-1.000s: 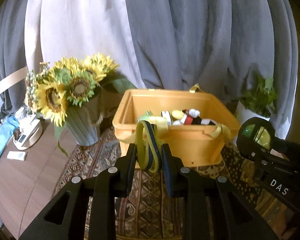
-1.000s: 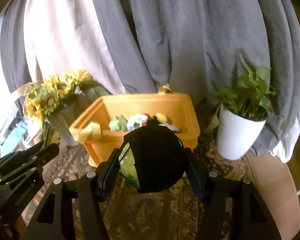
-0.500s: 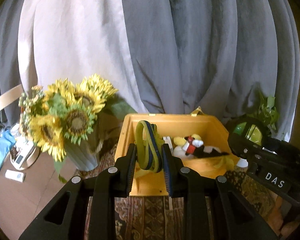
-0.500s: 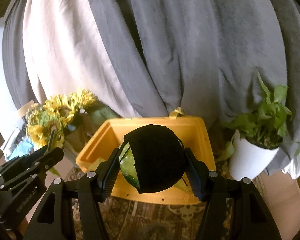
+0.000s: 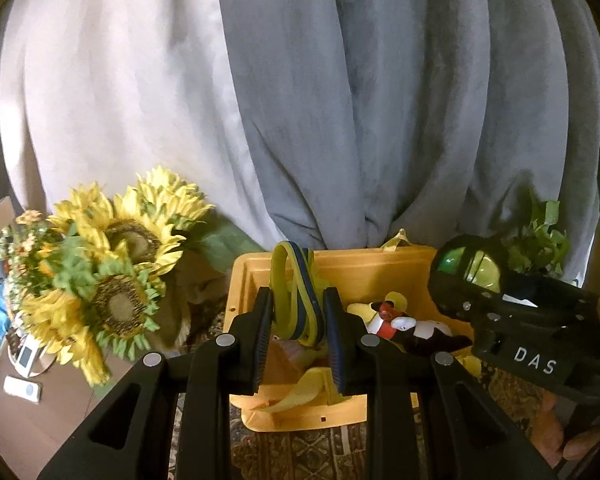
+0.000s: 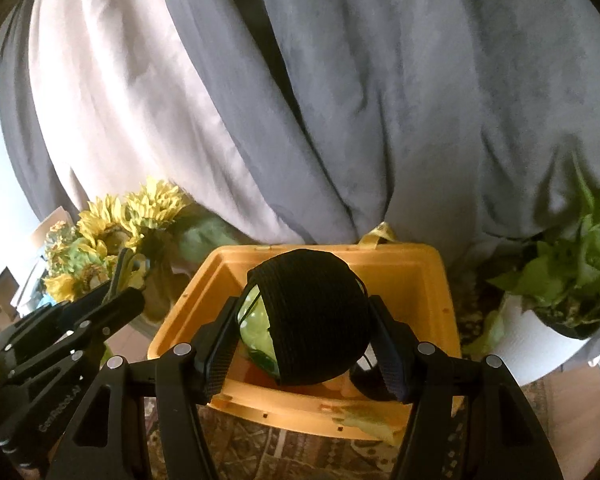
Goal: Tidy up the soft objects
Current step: 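Open the left tool dropping the scrunchie while the right tool releases the ball into the crate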
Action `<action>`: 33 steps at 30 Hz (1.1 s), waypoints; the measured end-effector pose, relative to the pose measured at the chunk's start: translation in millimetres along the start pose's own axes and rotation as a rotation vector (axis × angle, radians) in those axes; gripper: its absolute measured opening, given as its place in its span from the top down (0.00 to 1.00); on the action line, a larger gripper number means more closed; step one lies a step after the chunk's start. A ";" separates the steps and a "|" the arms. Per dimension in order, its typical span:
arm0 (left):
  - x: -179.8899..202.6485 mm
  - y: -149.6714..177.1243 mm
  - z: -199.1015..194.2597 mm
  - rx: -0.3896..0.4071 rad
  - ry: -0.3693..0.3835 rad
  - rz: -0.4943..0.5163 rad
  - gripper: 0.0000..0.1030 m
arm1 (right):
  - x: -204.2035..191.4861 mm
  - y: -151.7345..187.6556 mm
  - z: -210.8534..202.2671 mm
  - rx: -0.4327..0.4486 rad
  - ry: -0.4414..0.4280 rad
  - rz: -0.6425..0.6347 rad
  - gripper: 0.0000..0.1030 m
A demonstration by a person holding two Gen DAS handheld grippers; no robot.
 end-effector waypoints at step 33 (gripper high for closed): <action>-1.1 21.4 80.9 -0.244 0.037 0.010 0.43 | 9.2 2.3 56.3 -0.171 0.006 0.061 0.32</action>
Point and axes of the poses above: each gripper's, at about its wrist camera, not at the fingertips, and z roughly the way its jaws point, x to its right, y to its underside, the point moved 8 cm from there along z, roughly the way its jaws point, and after that the axes turned 2 degrees about x, right-handed, at the moved point
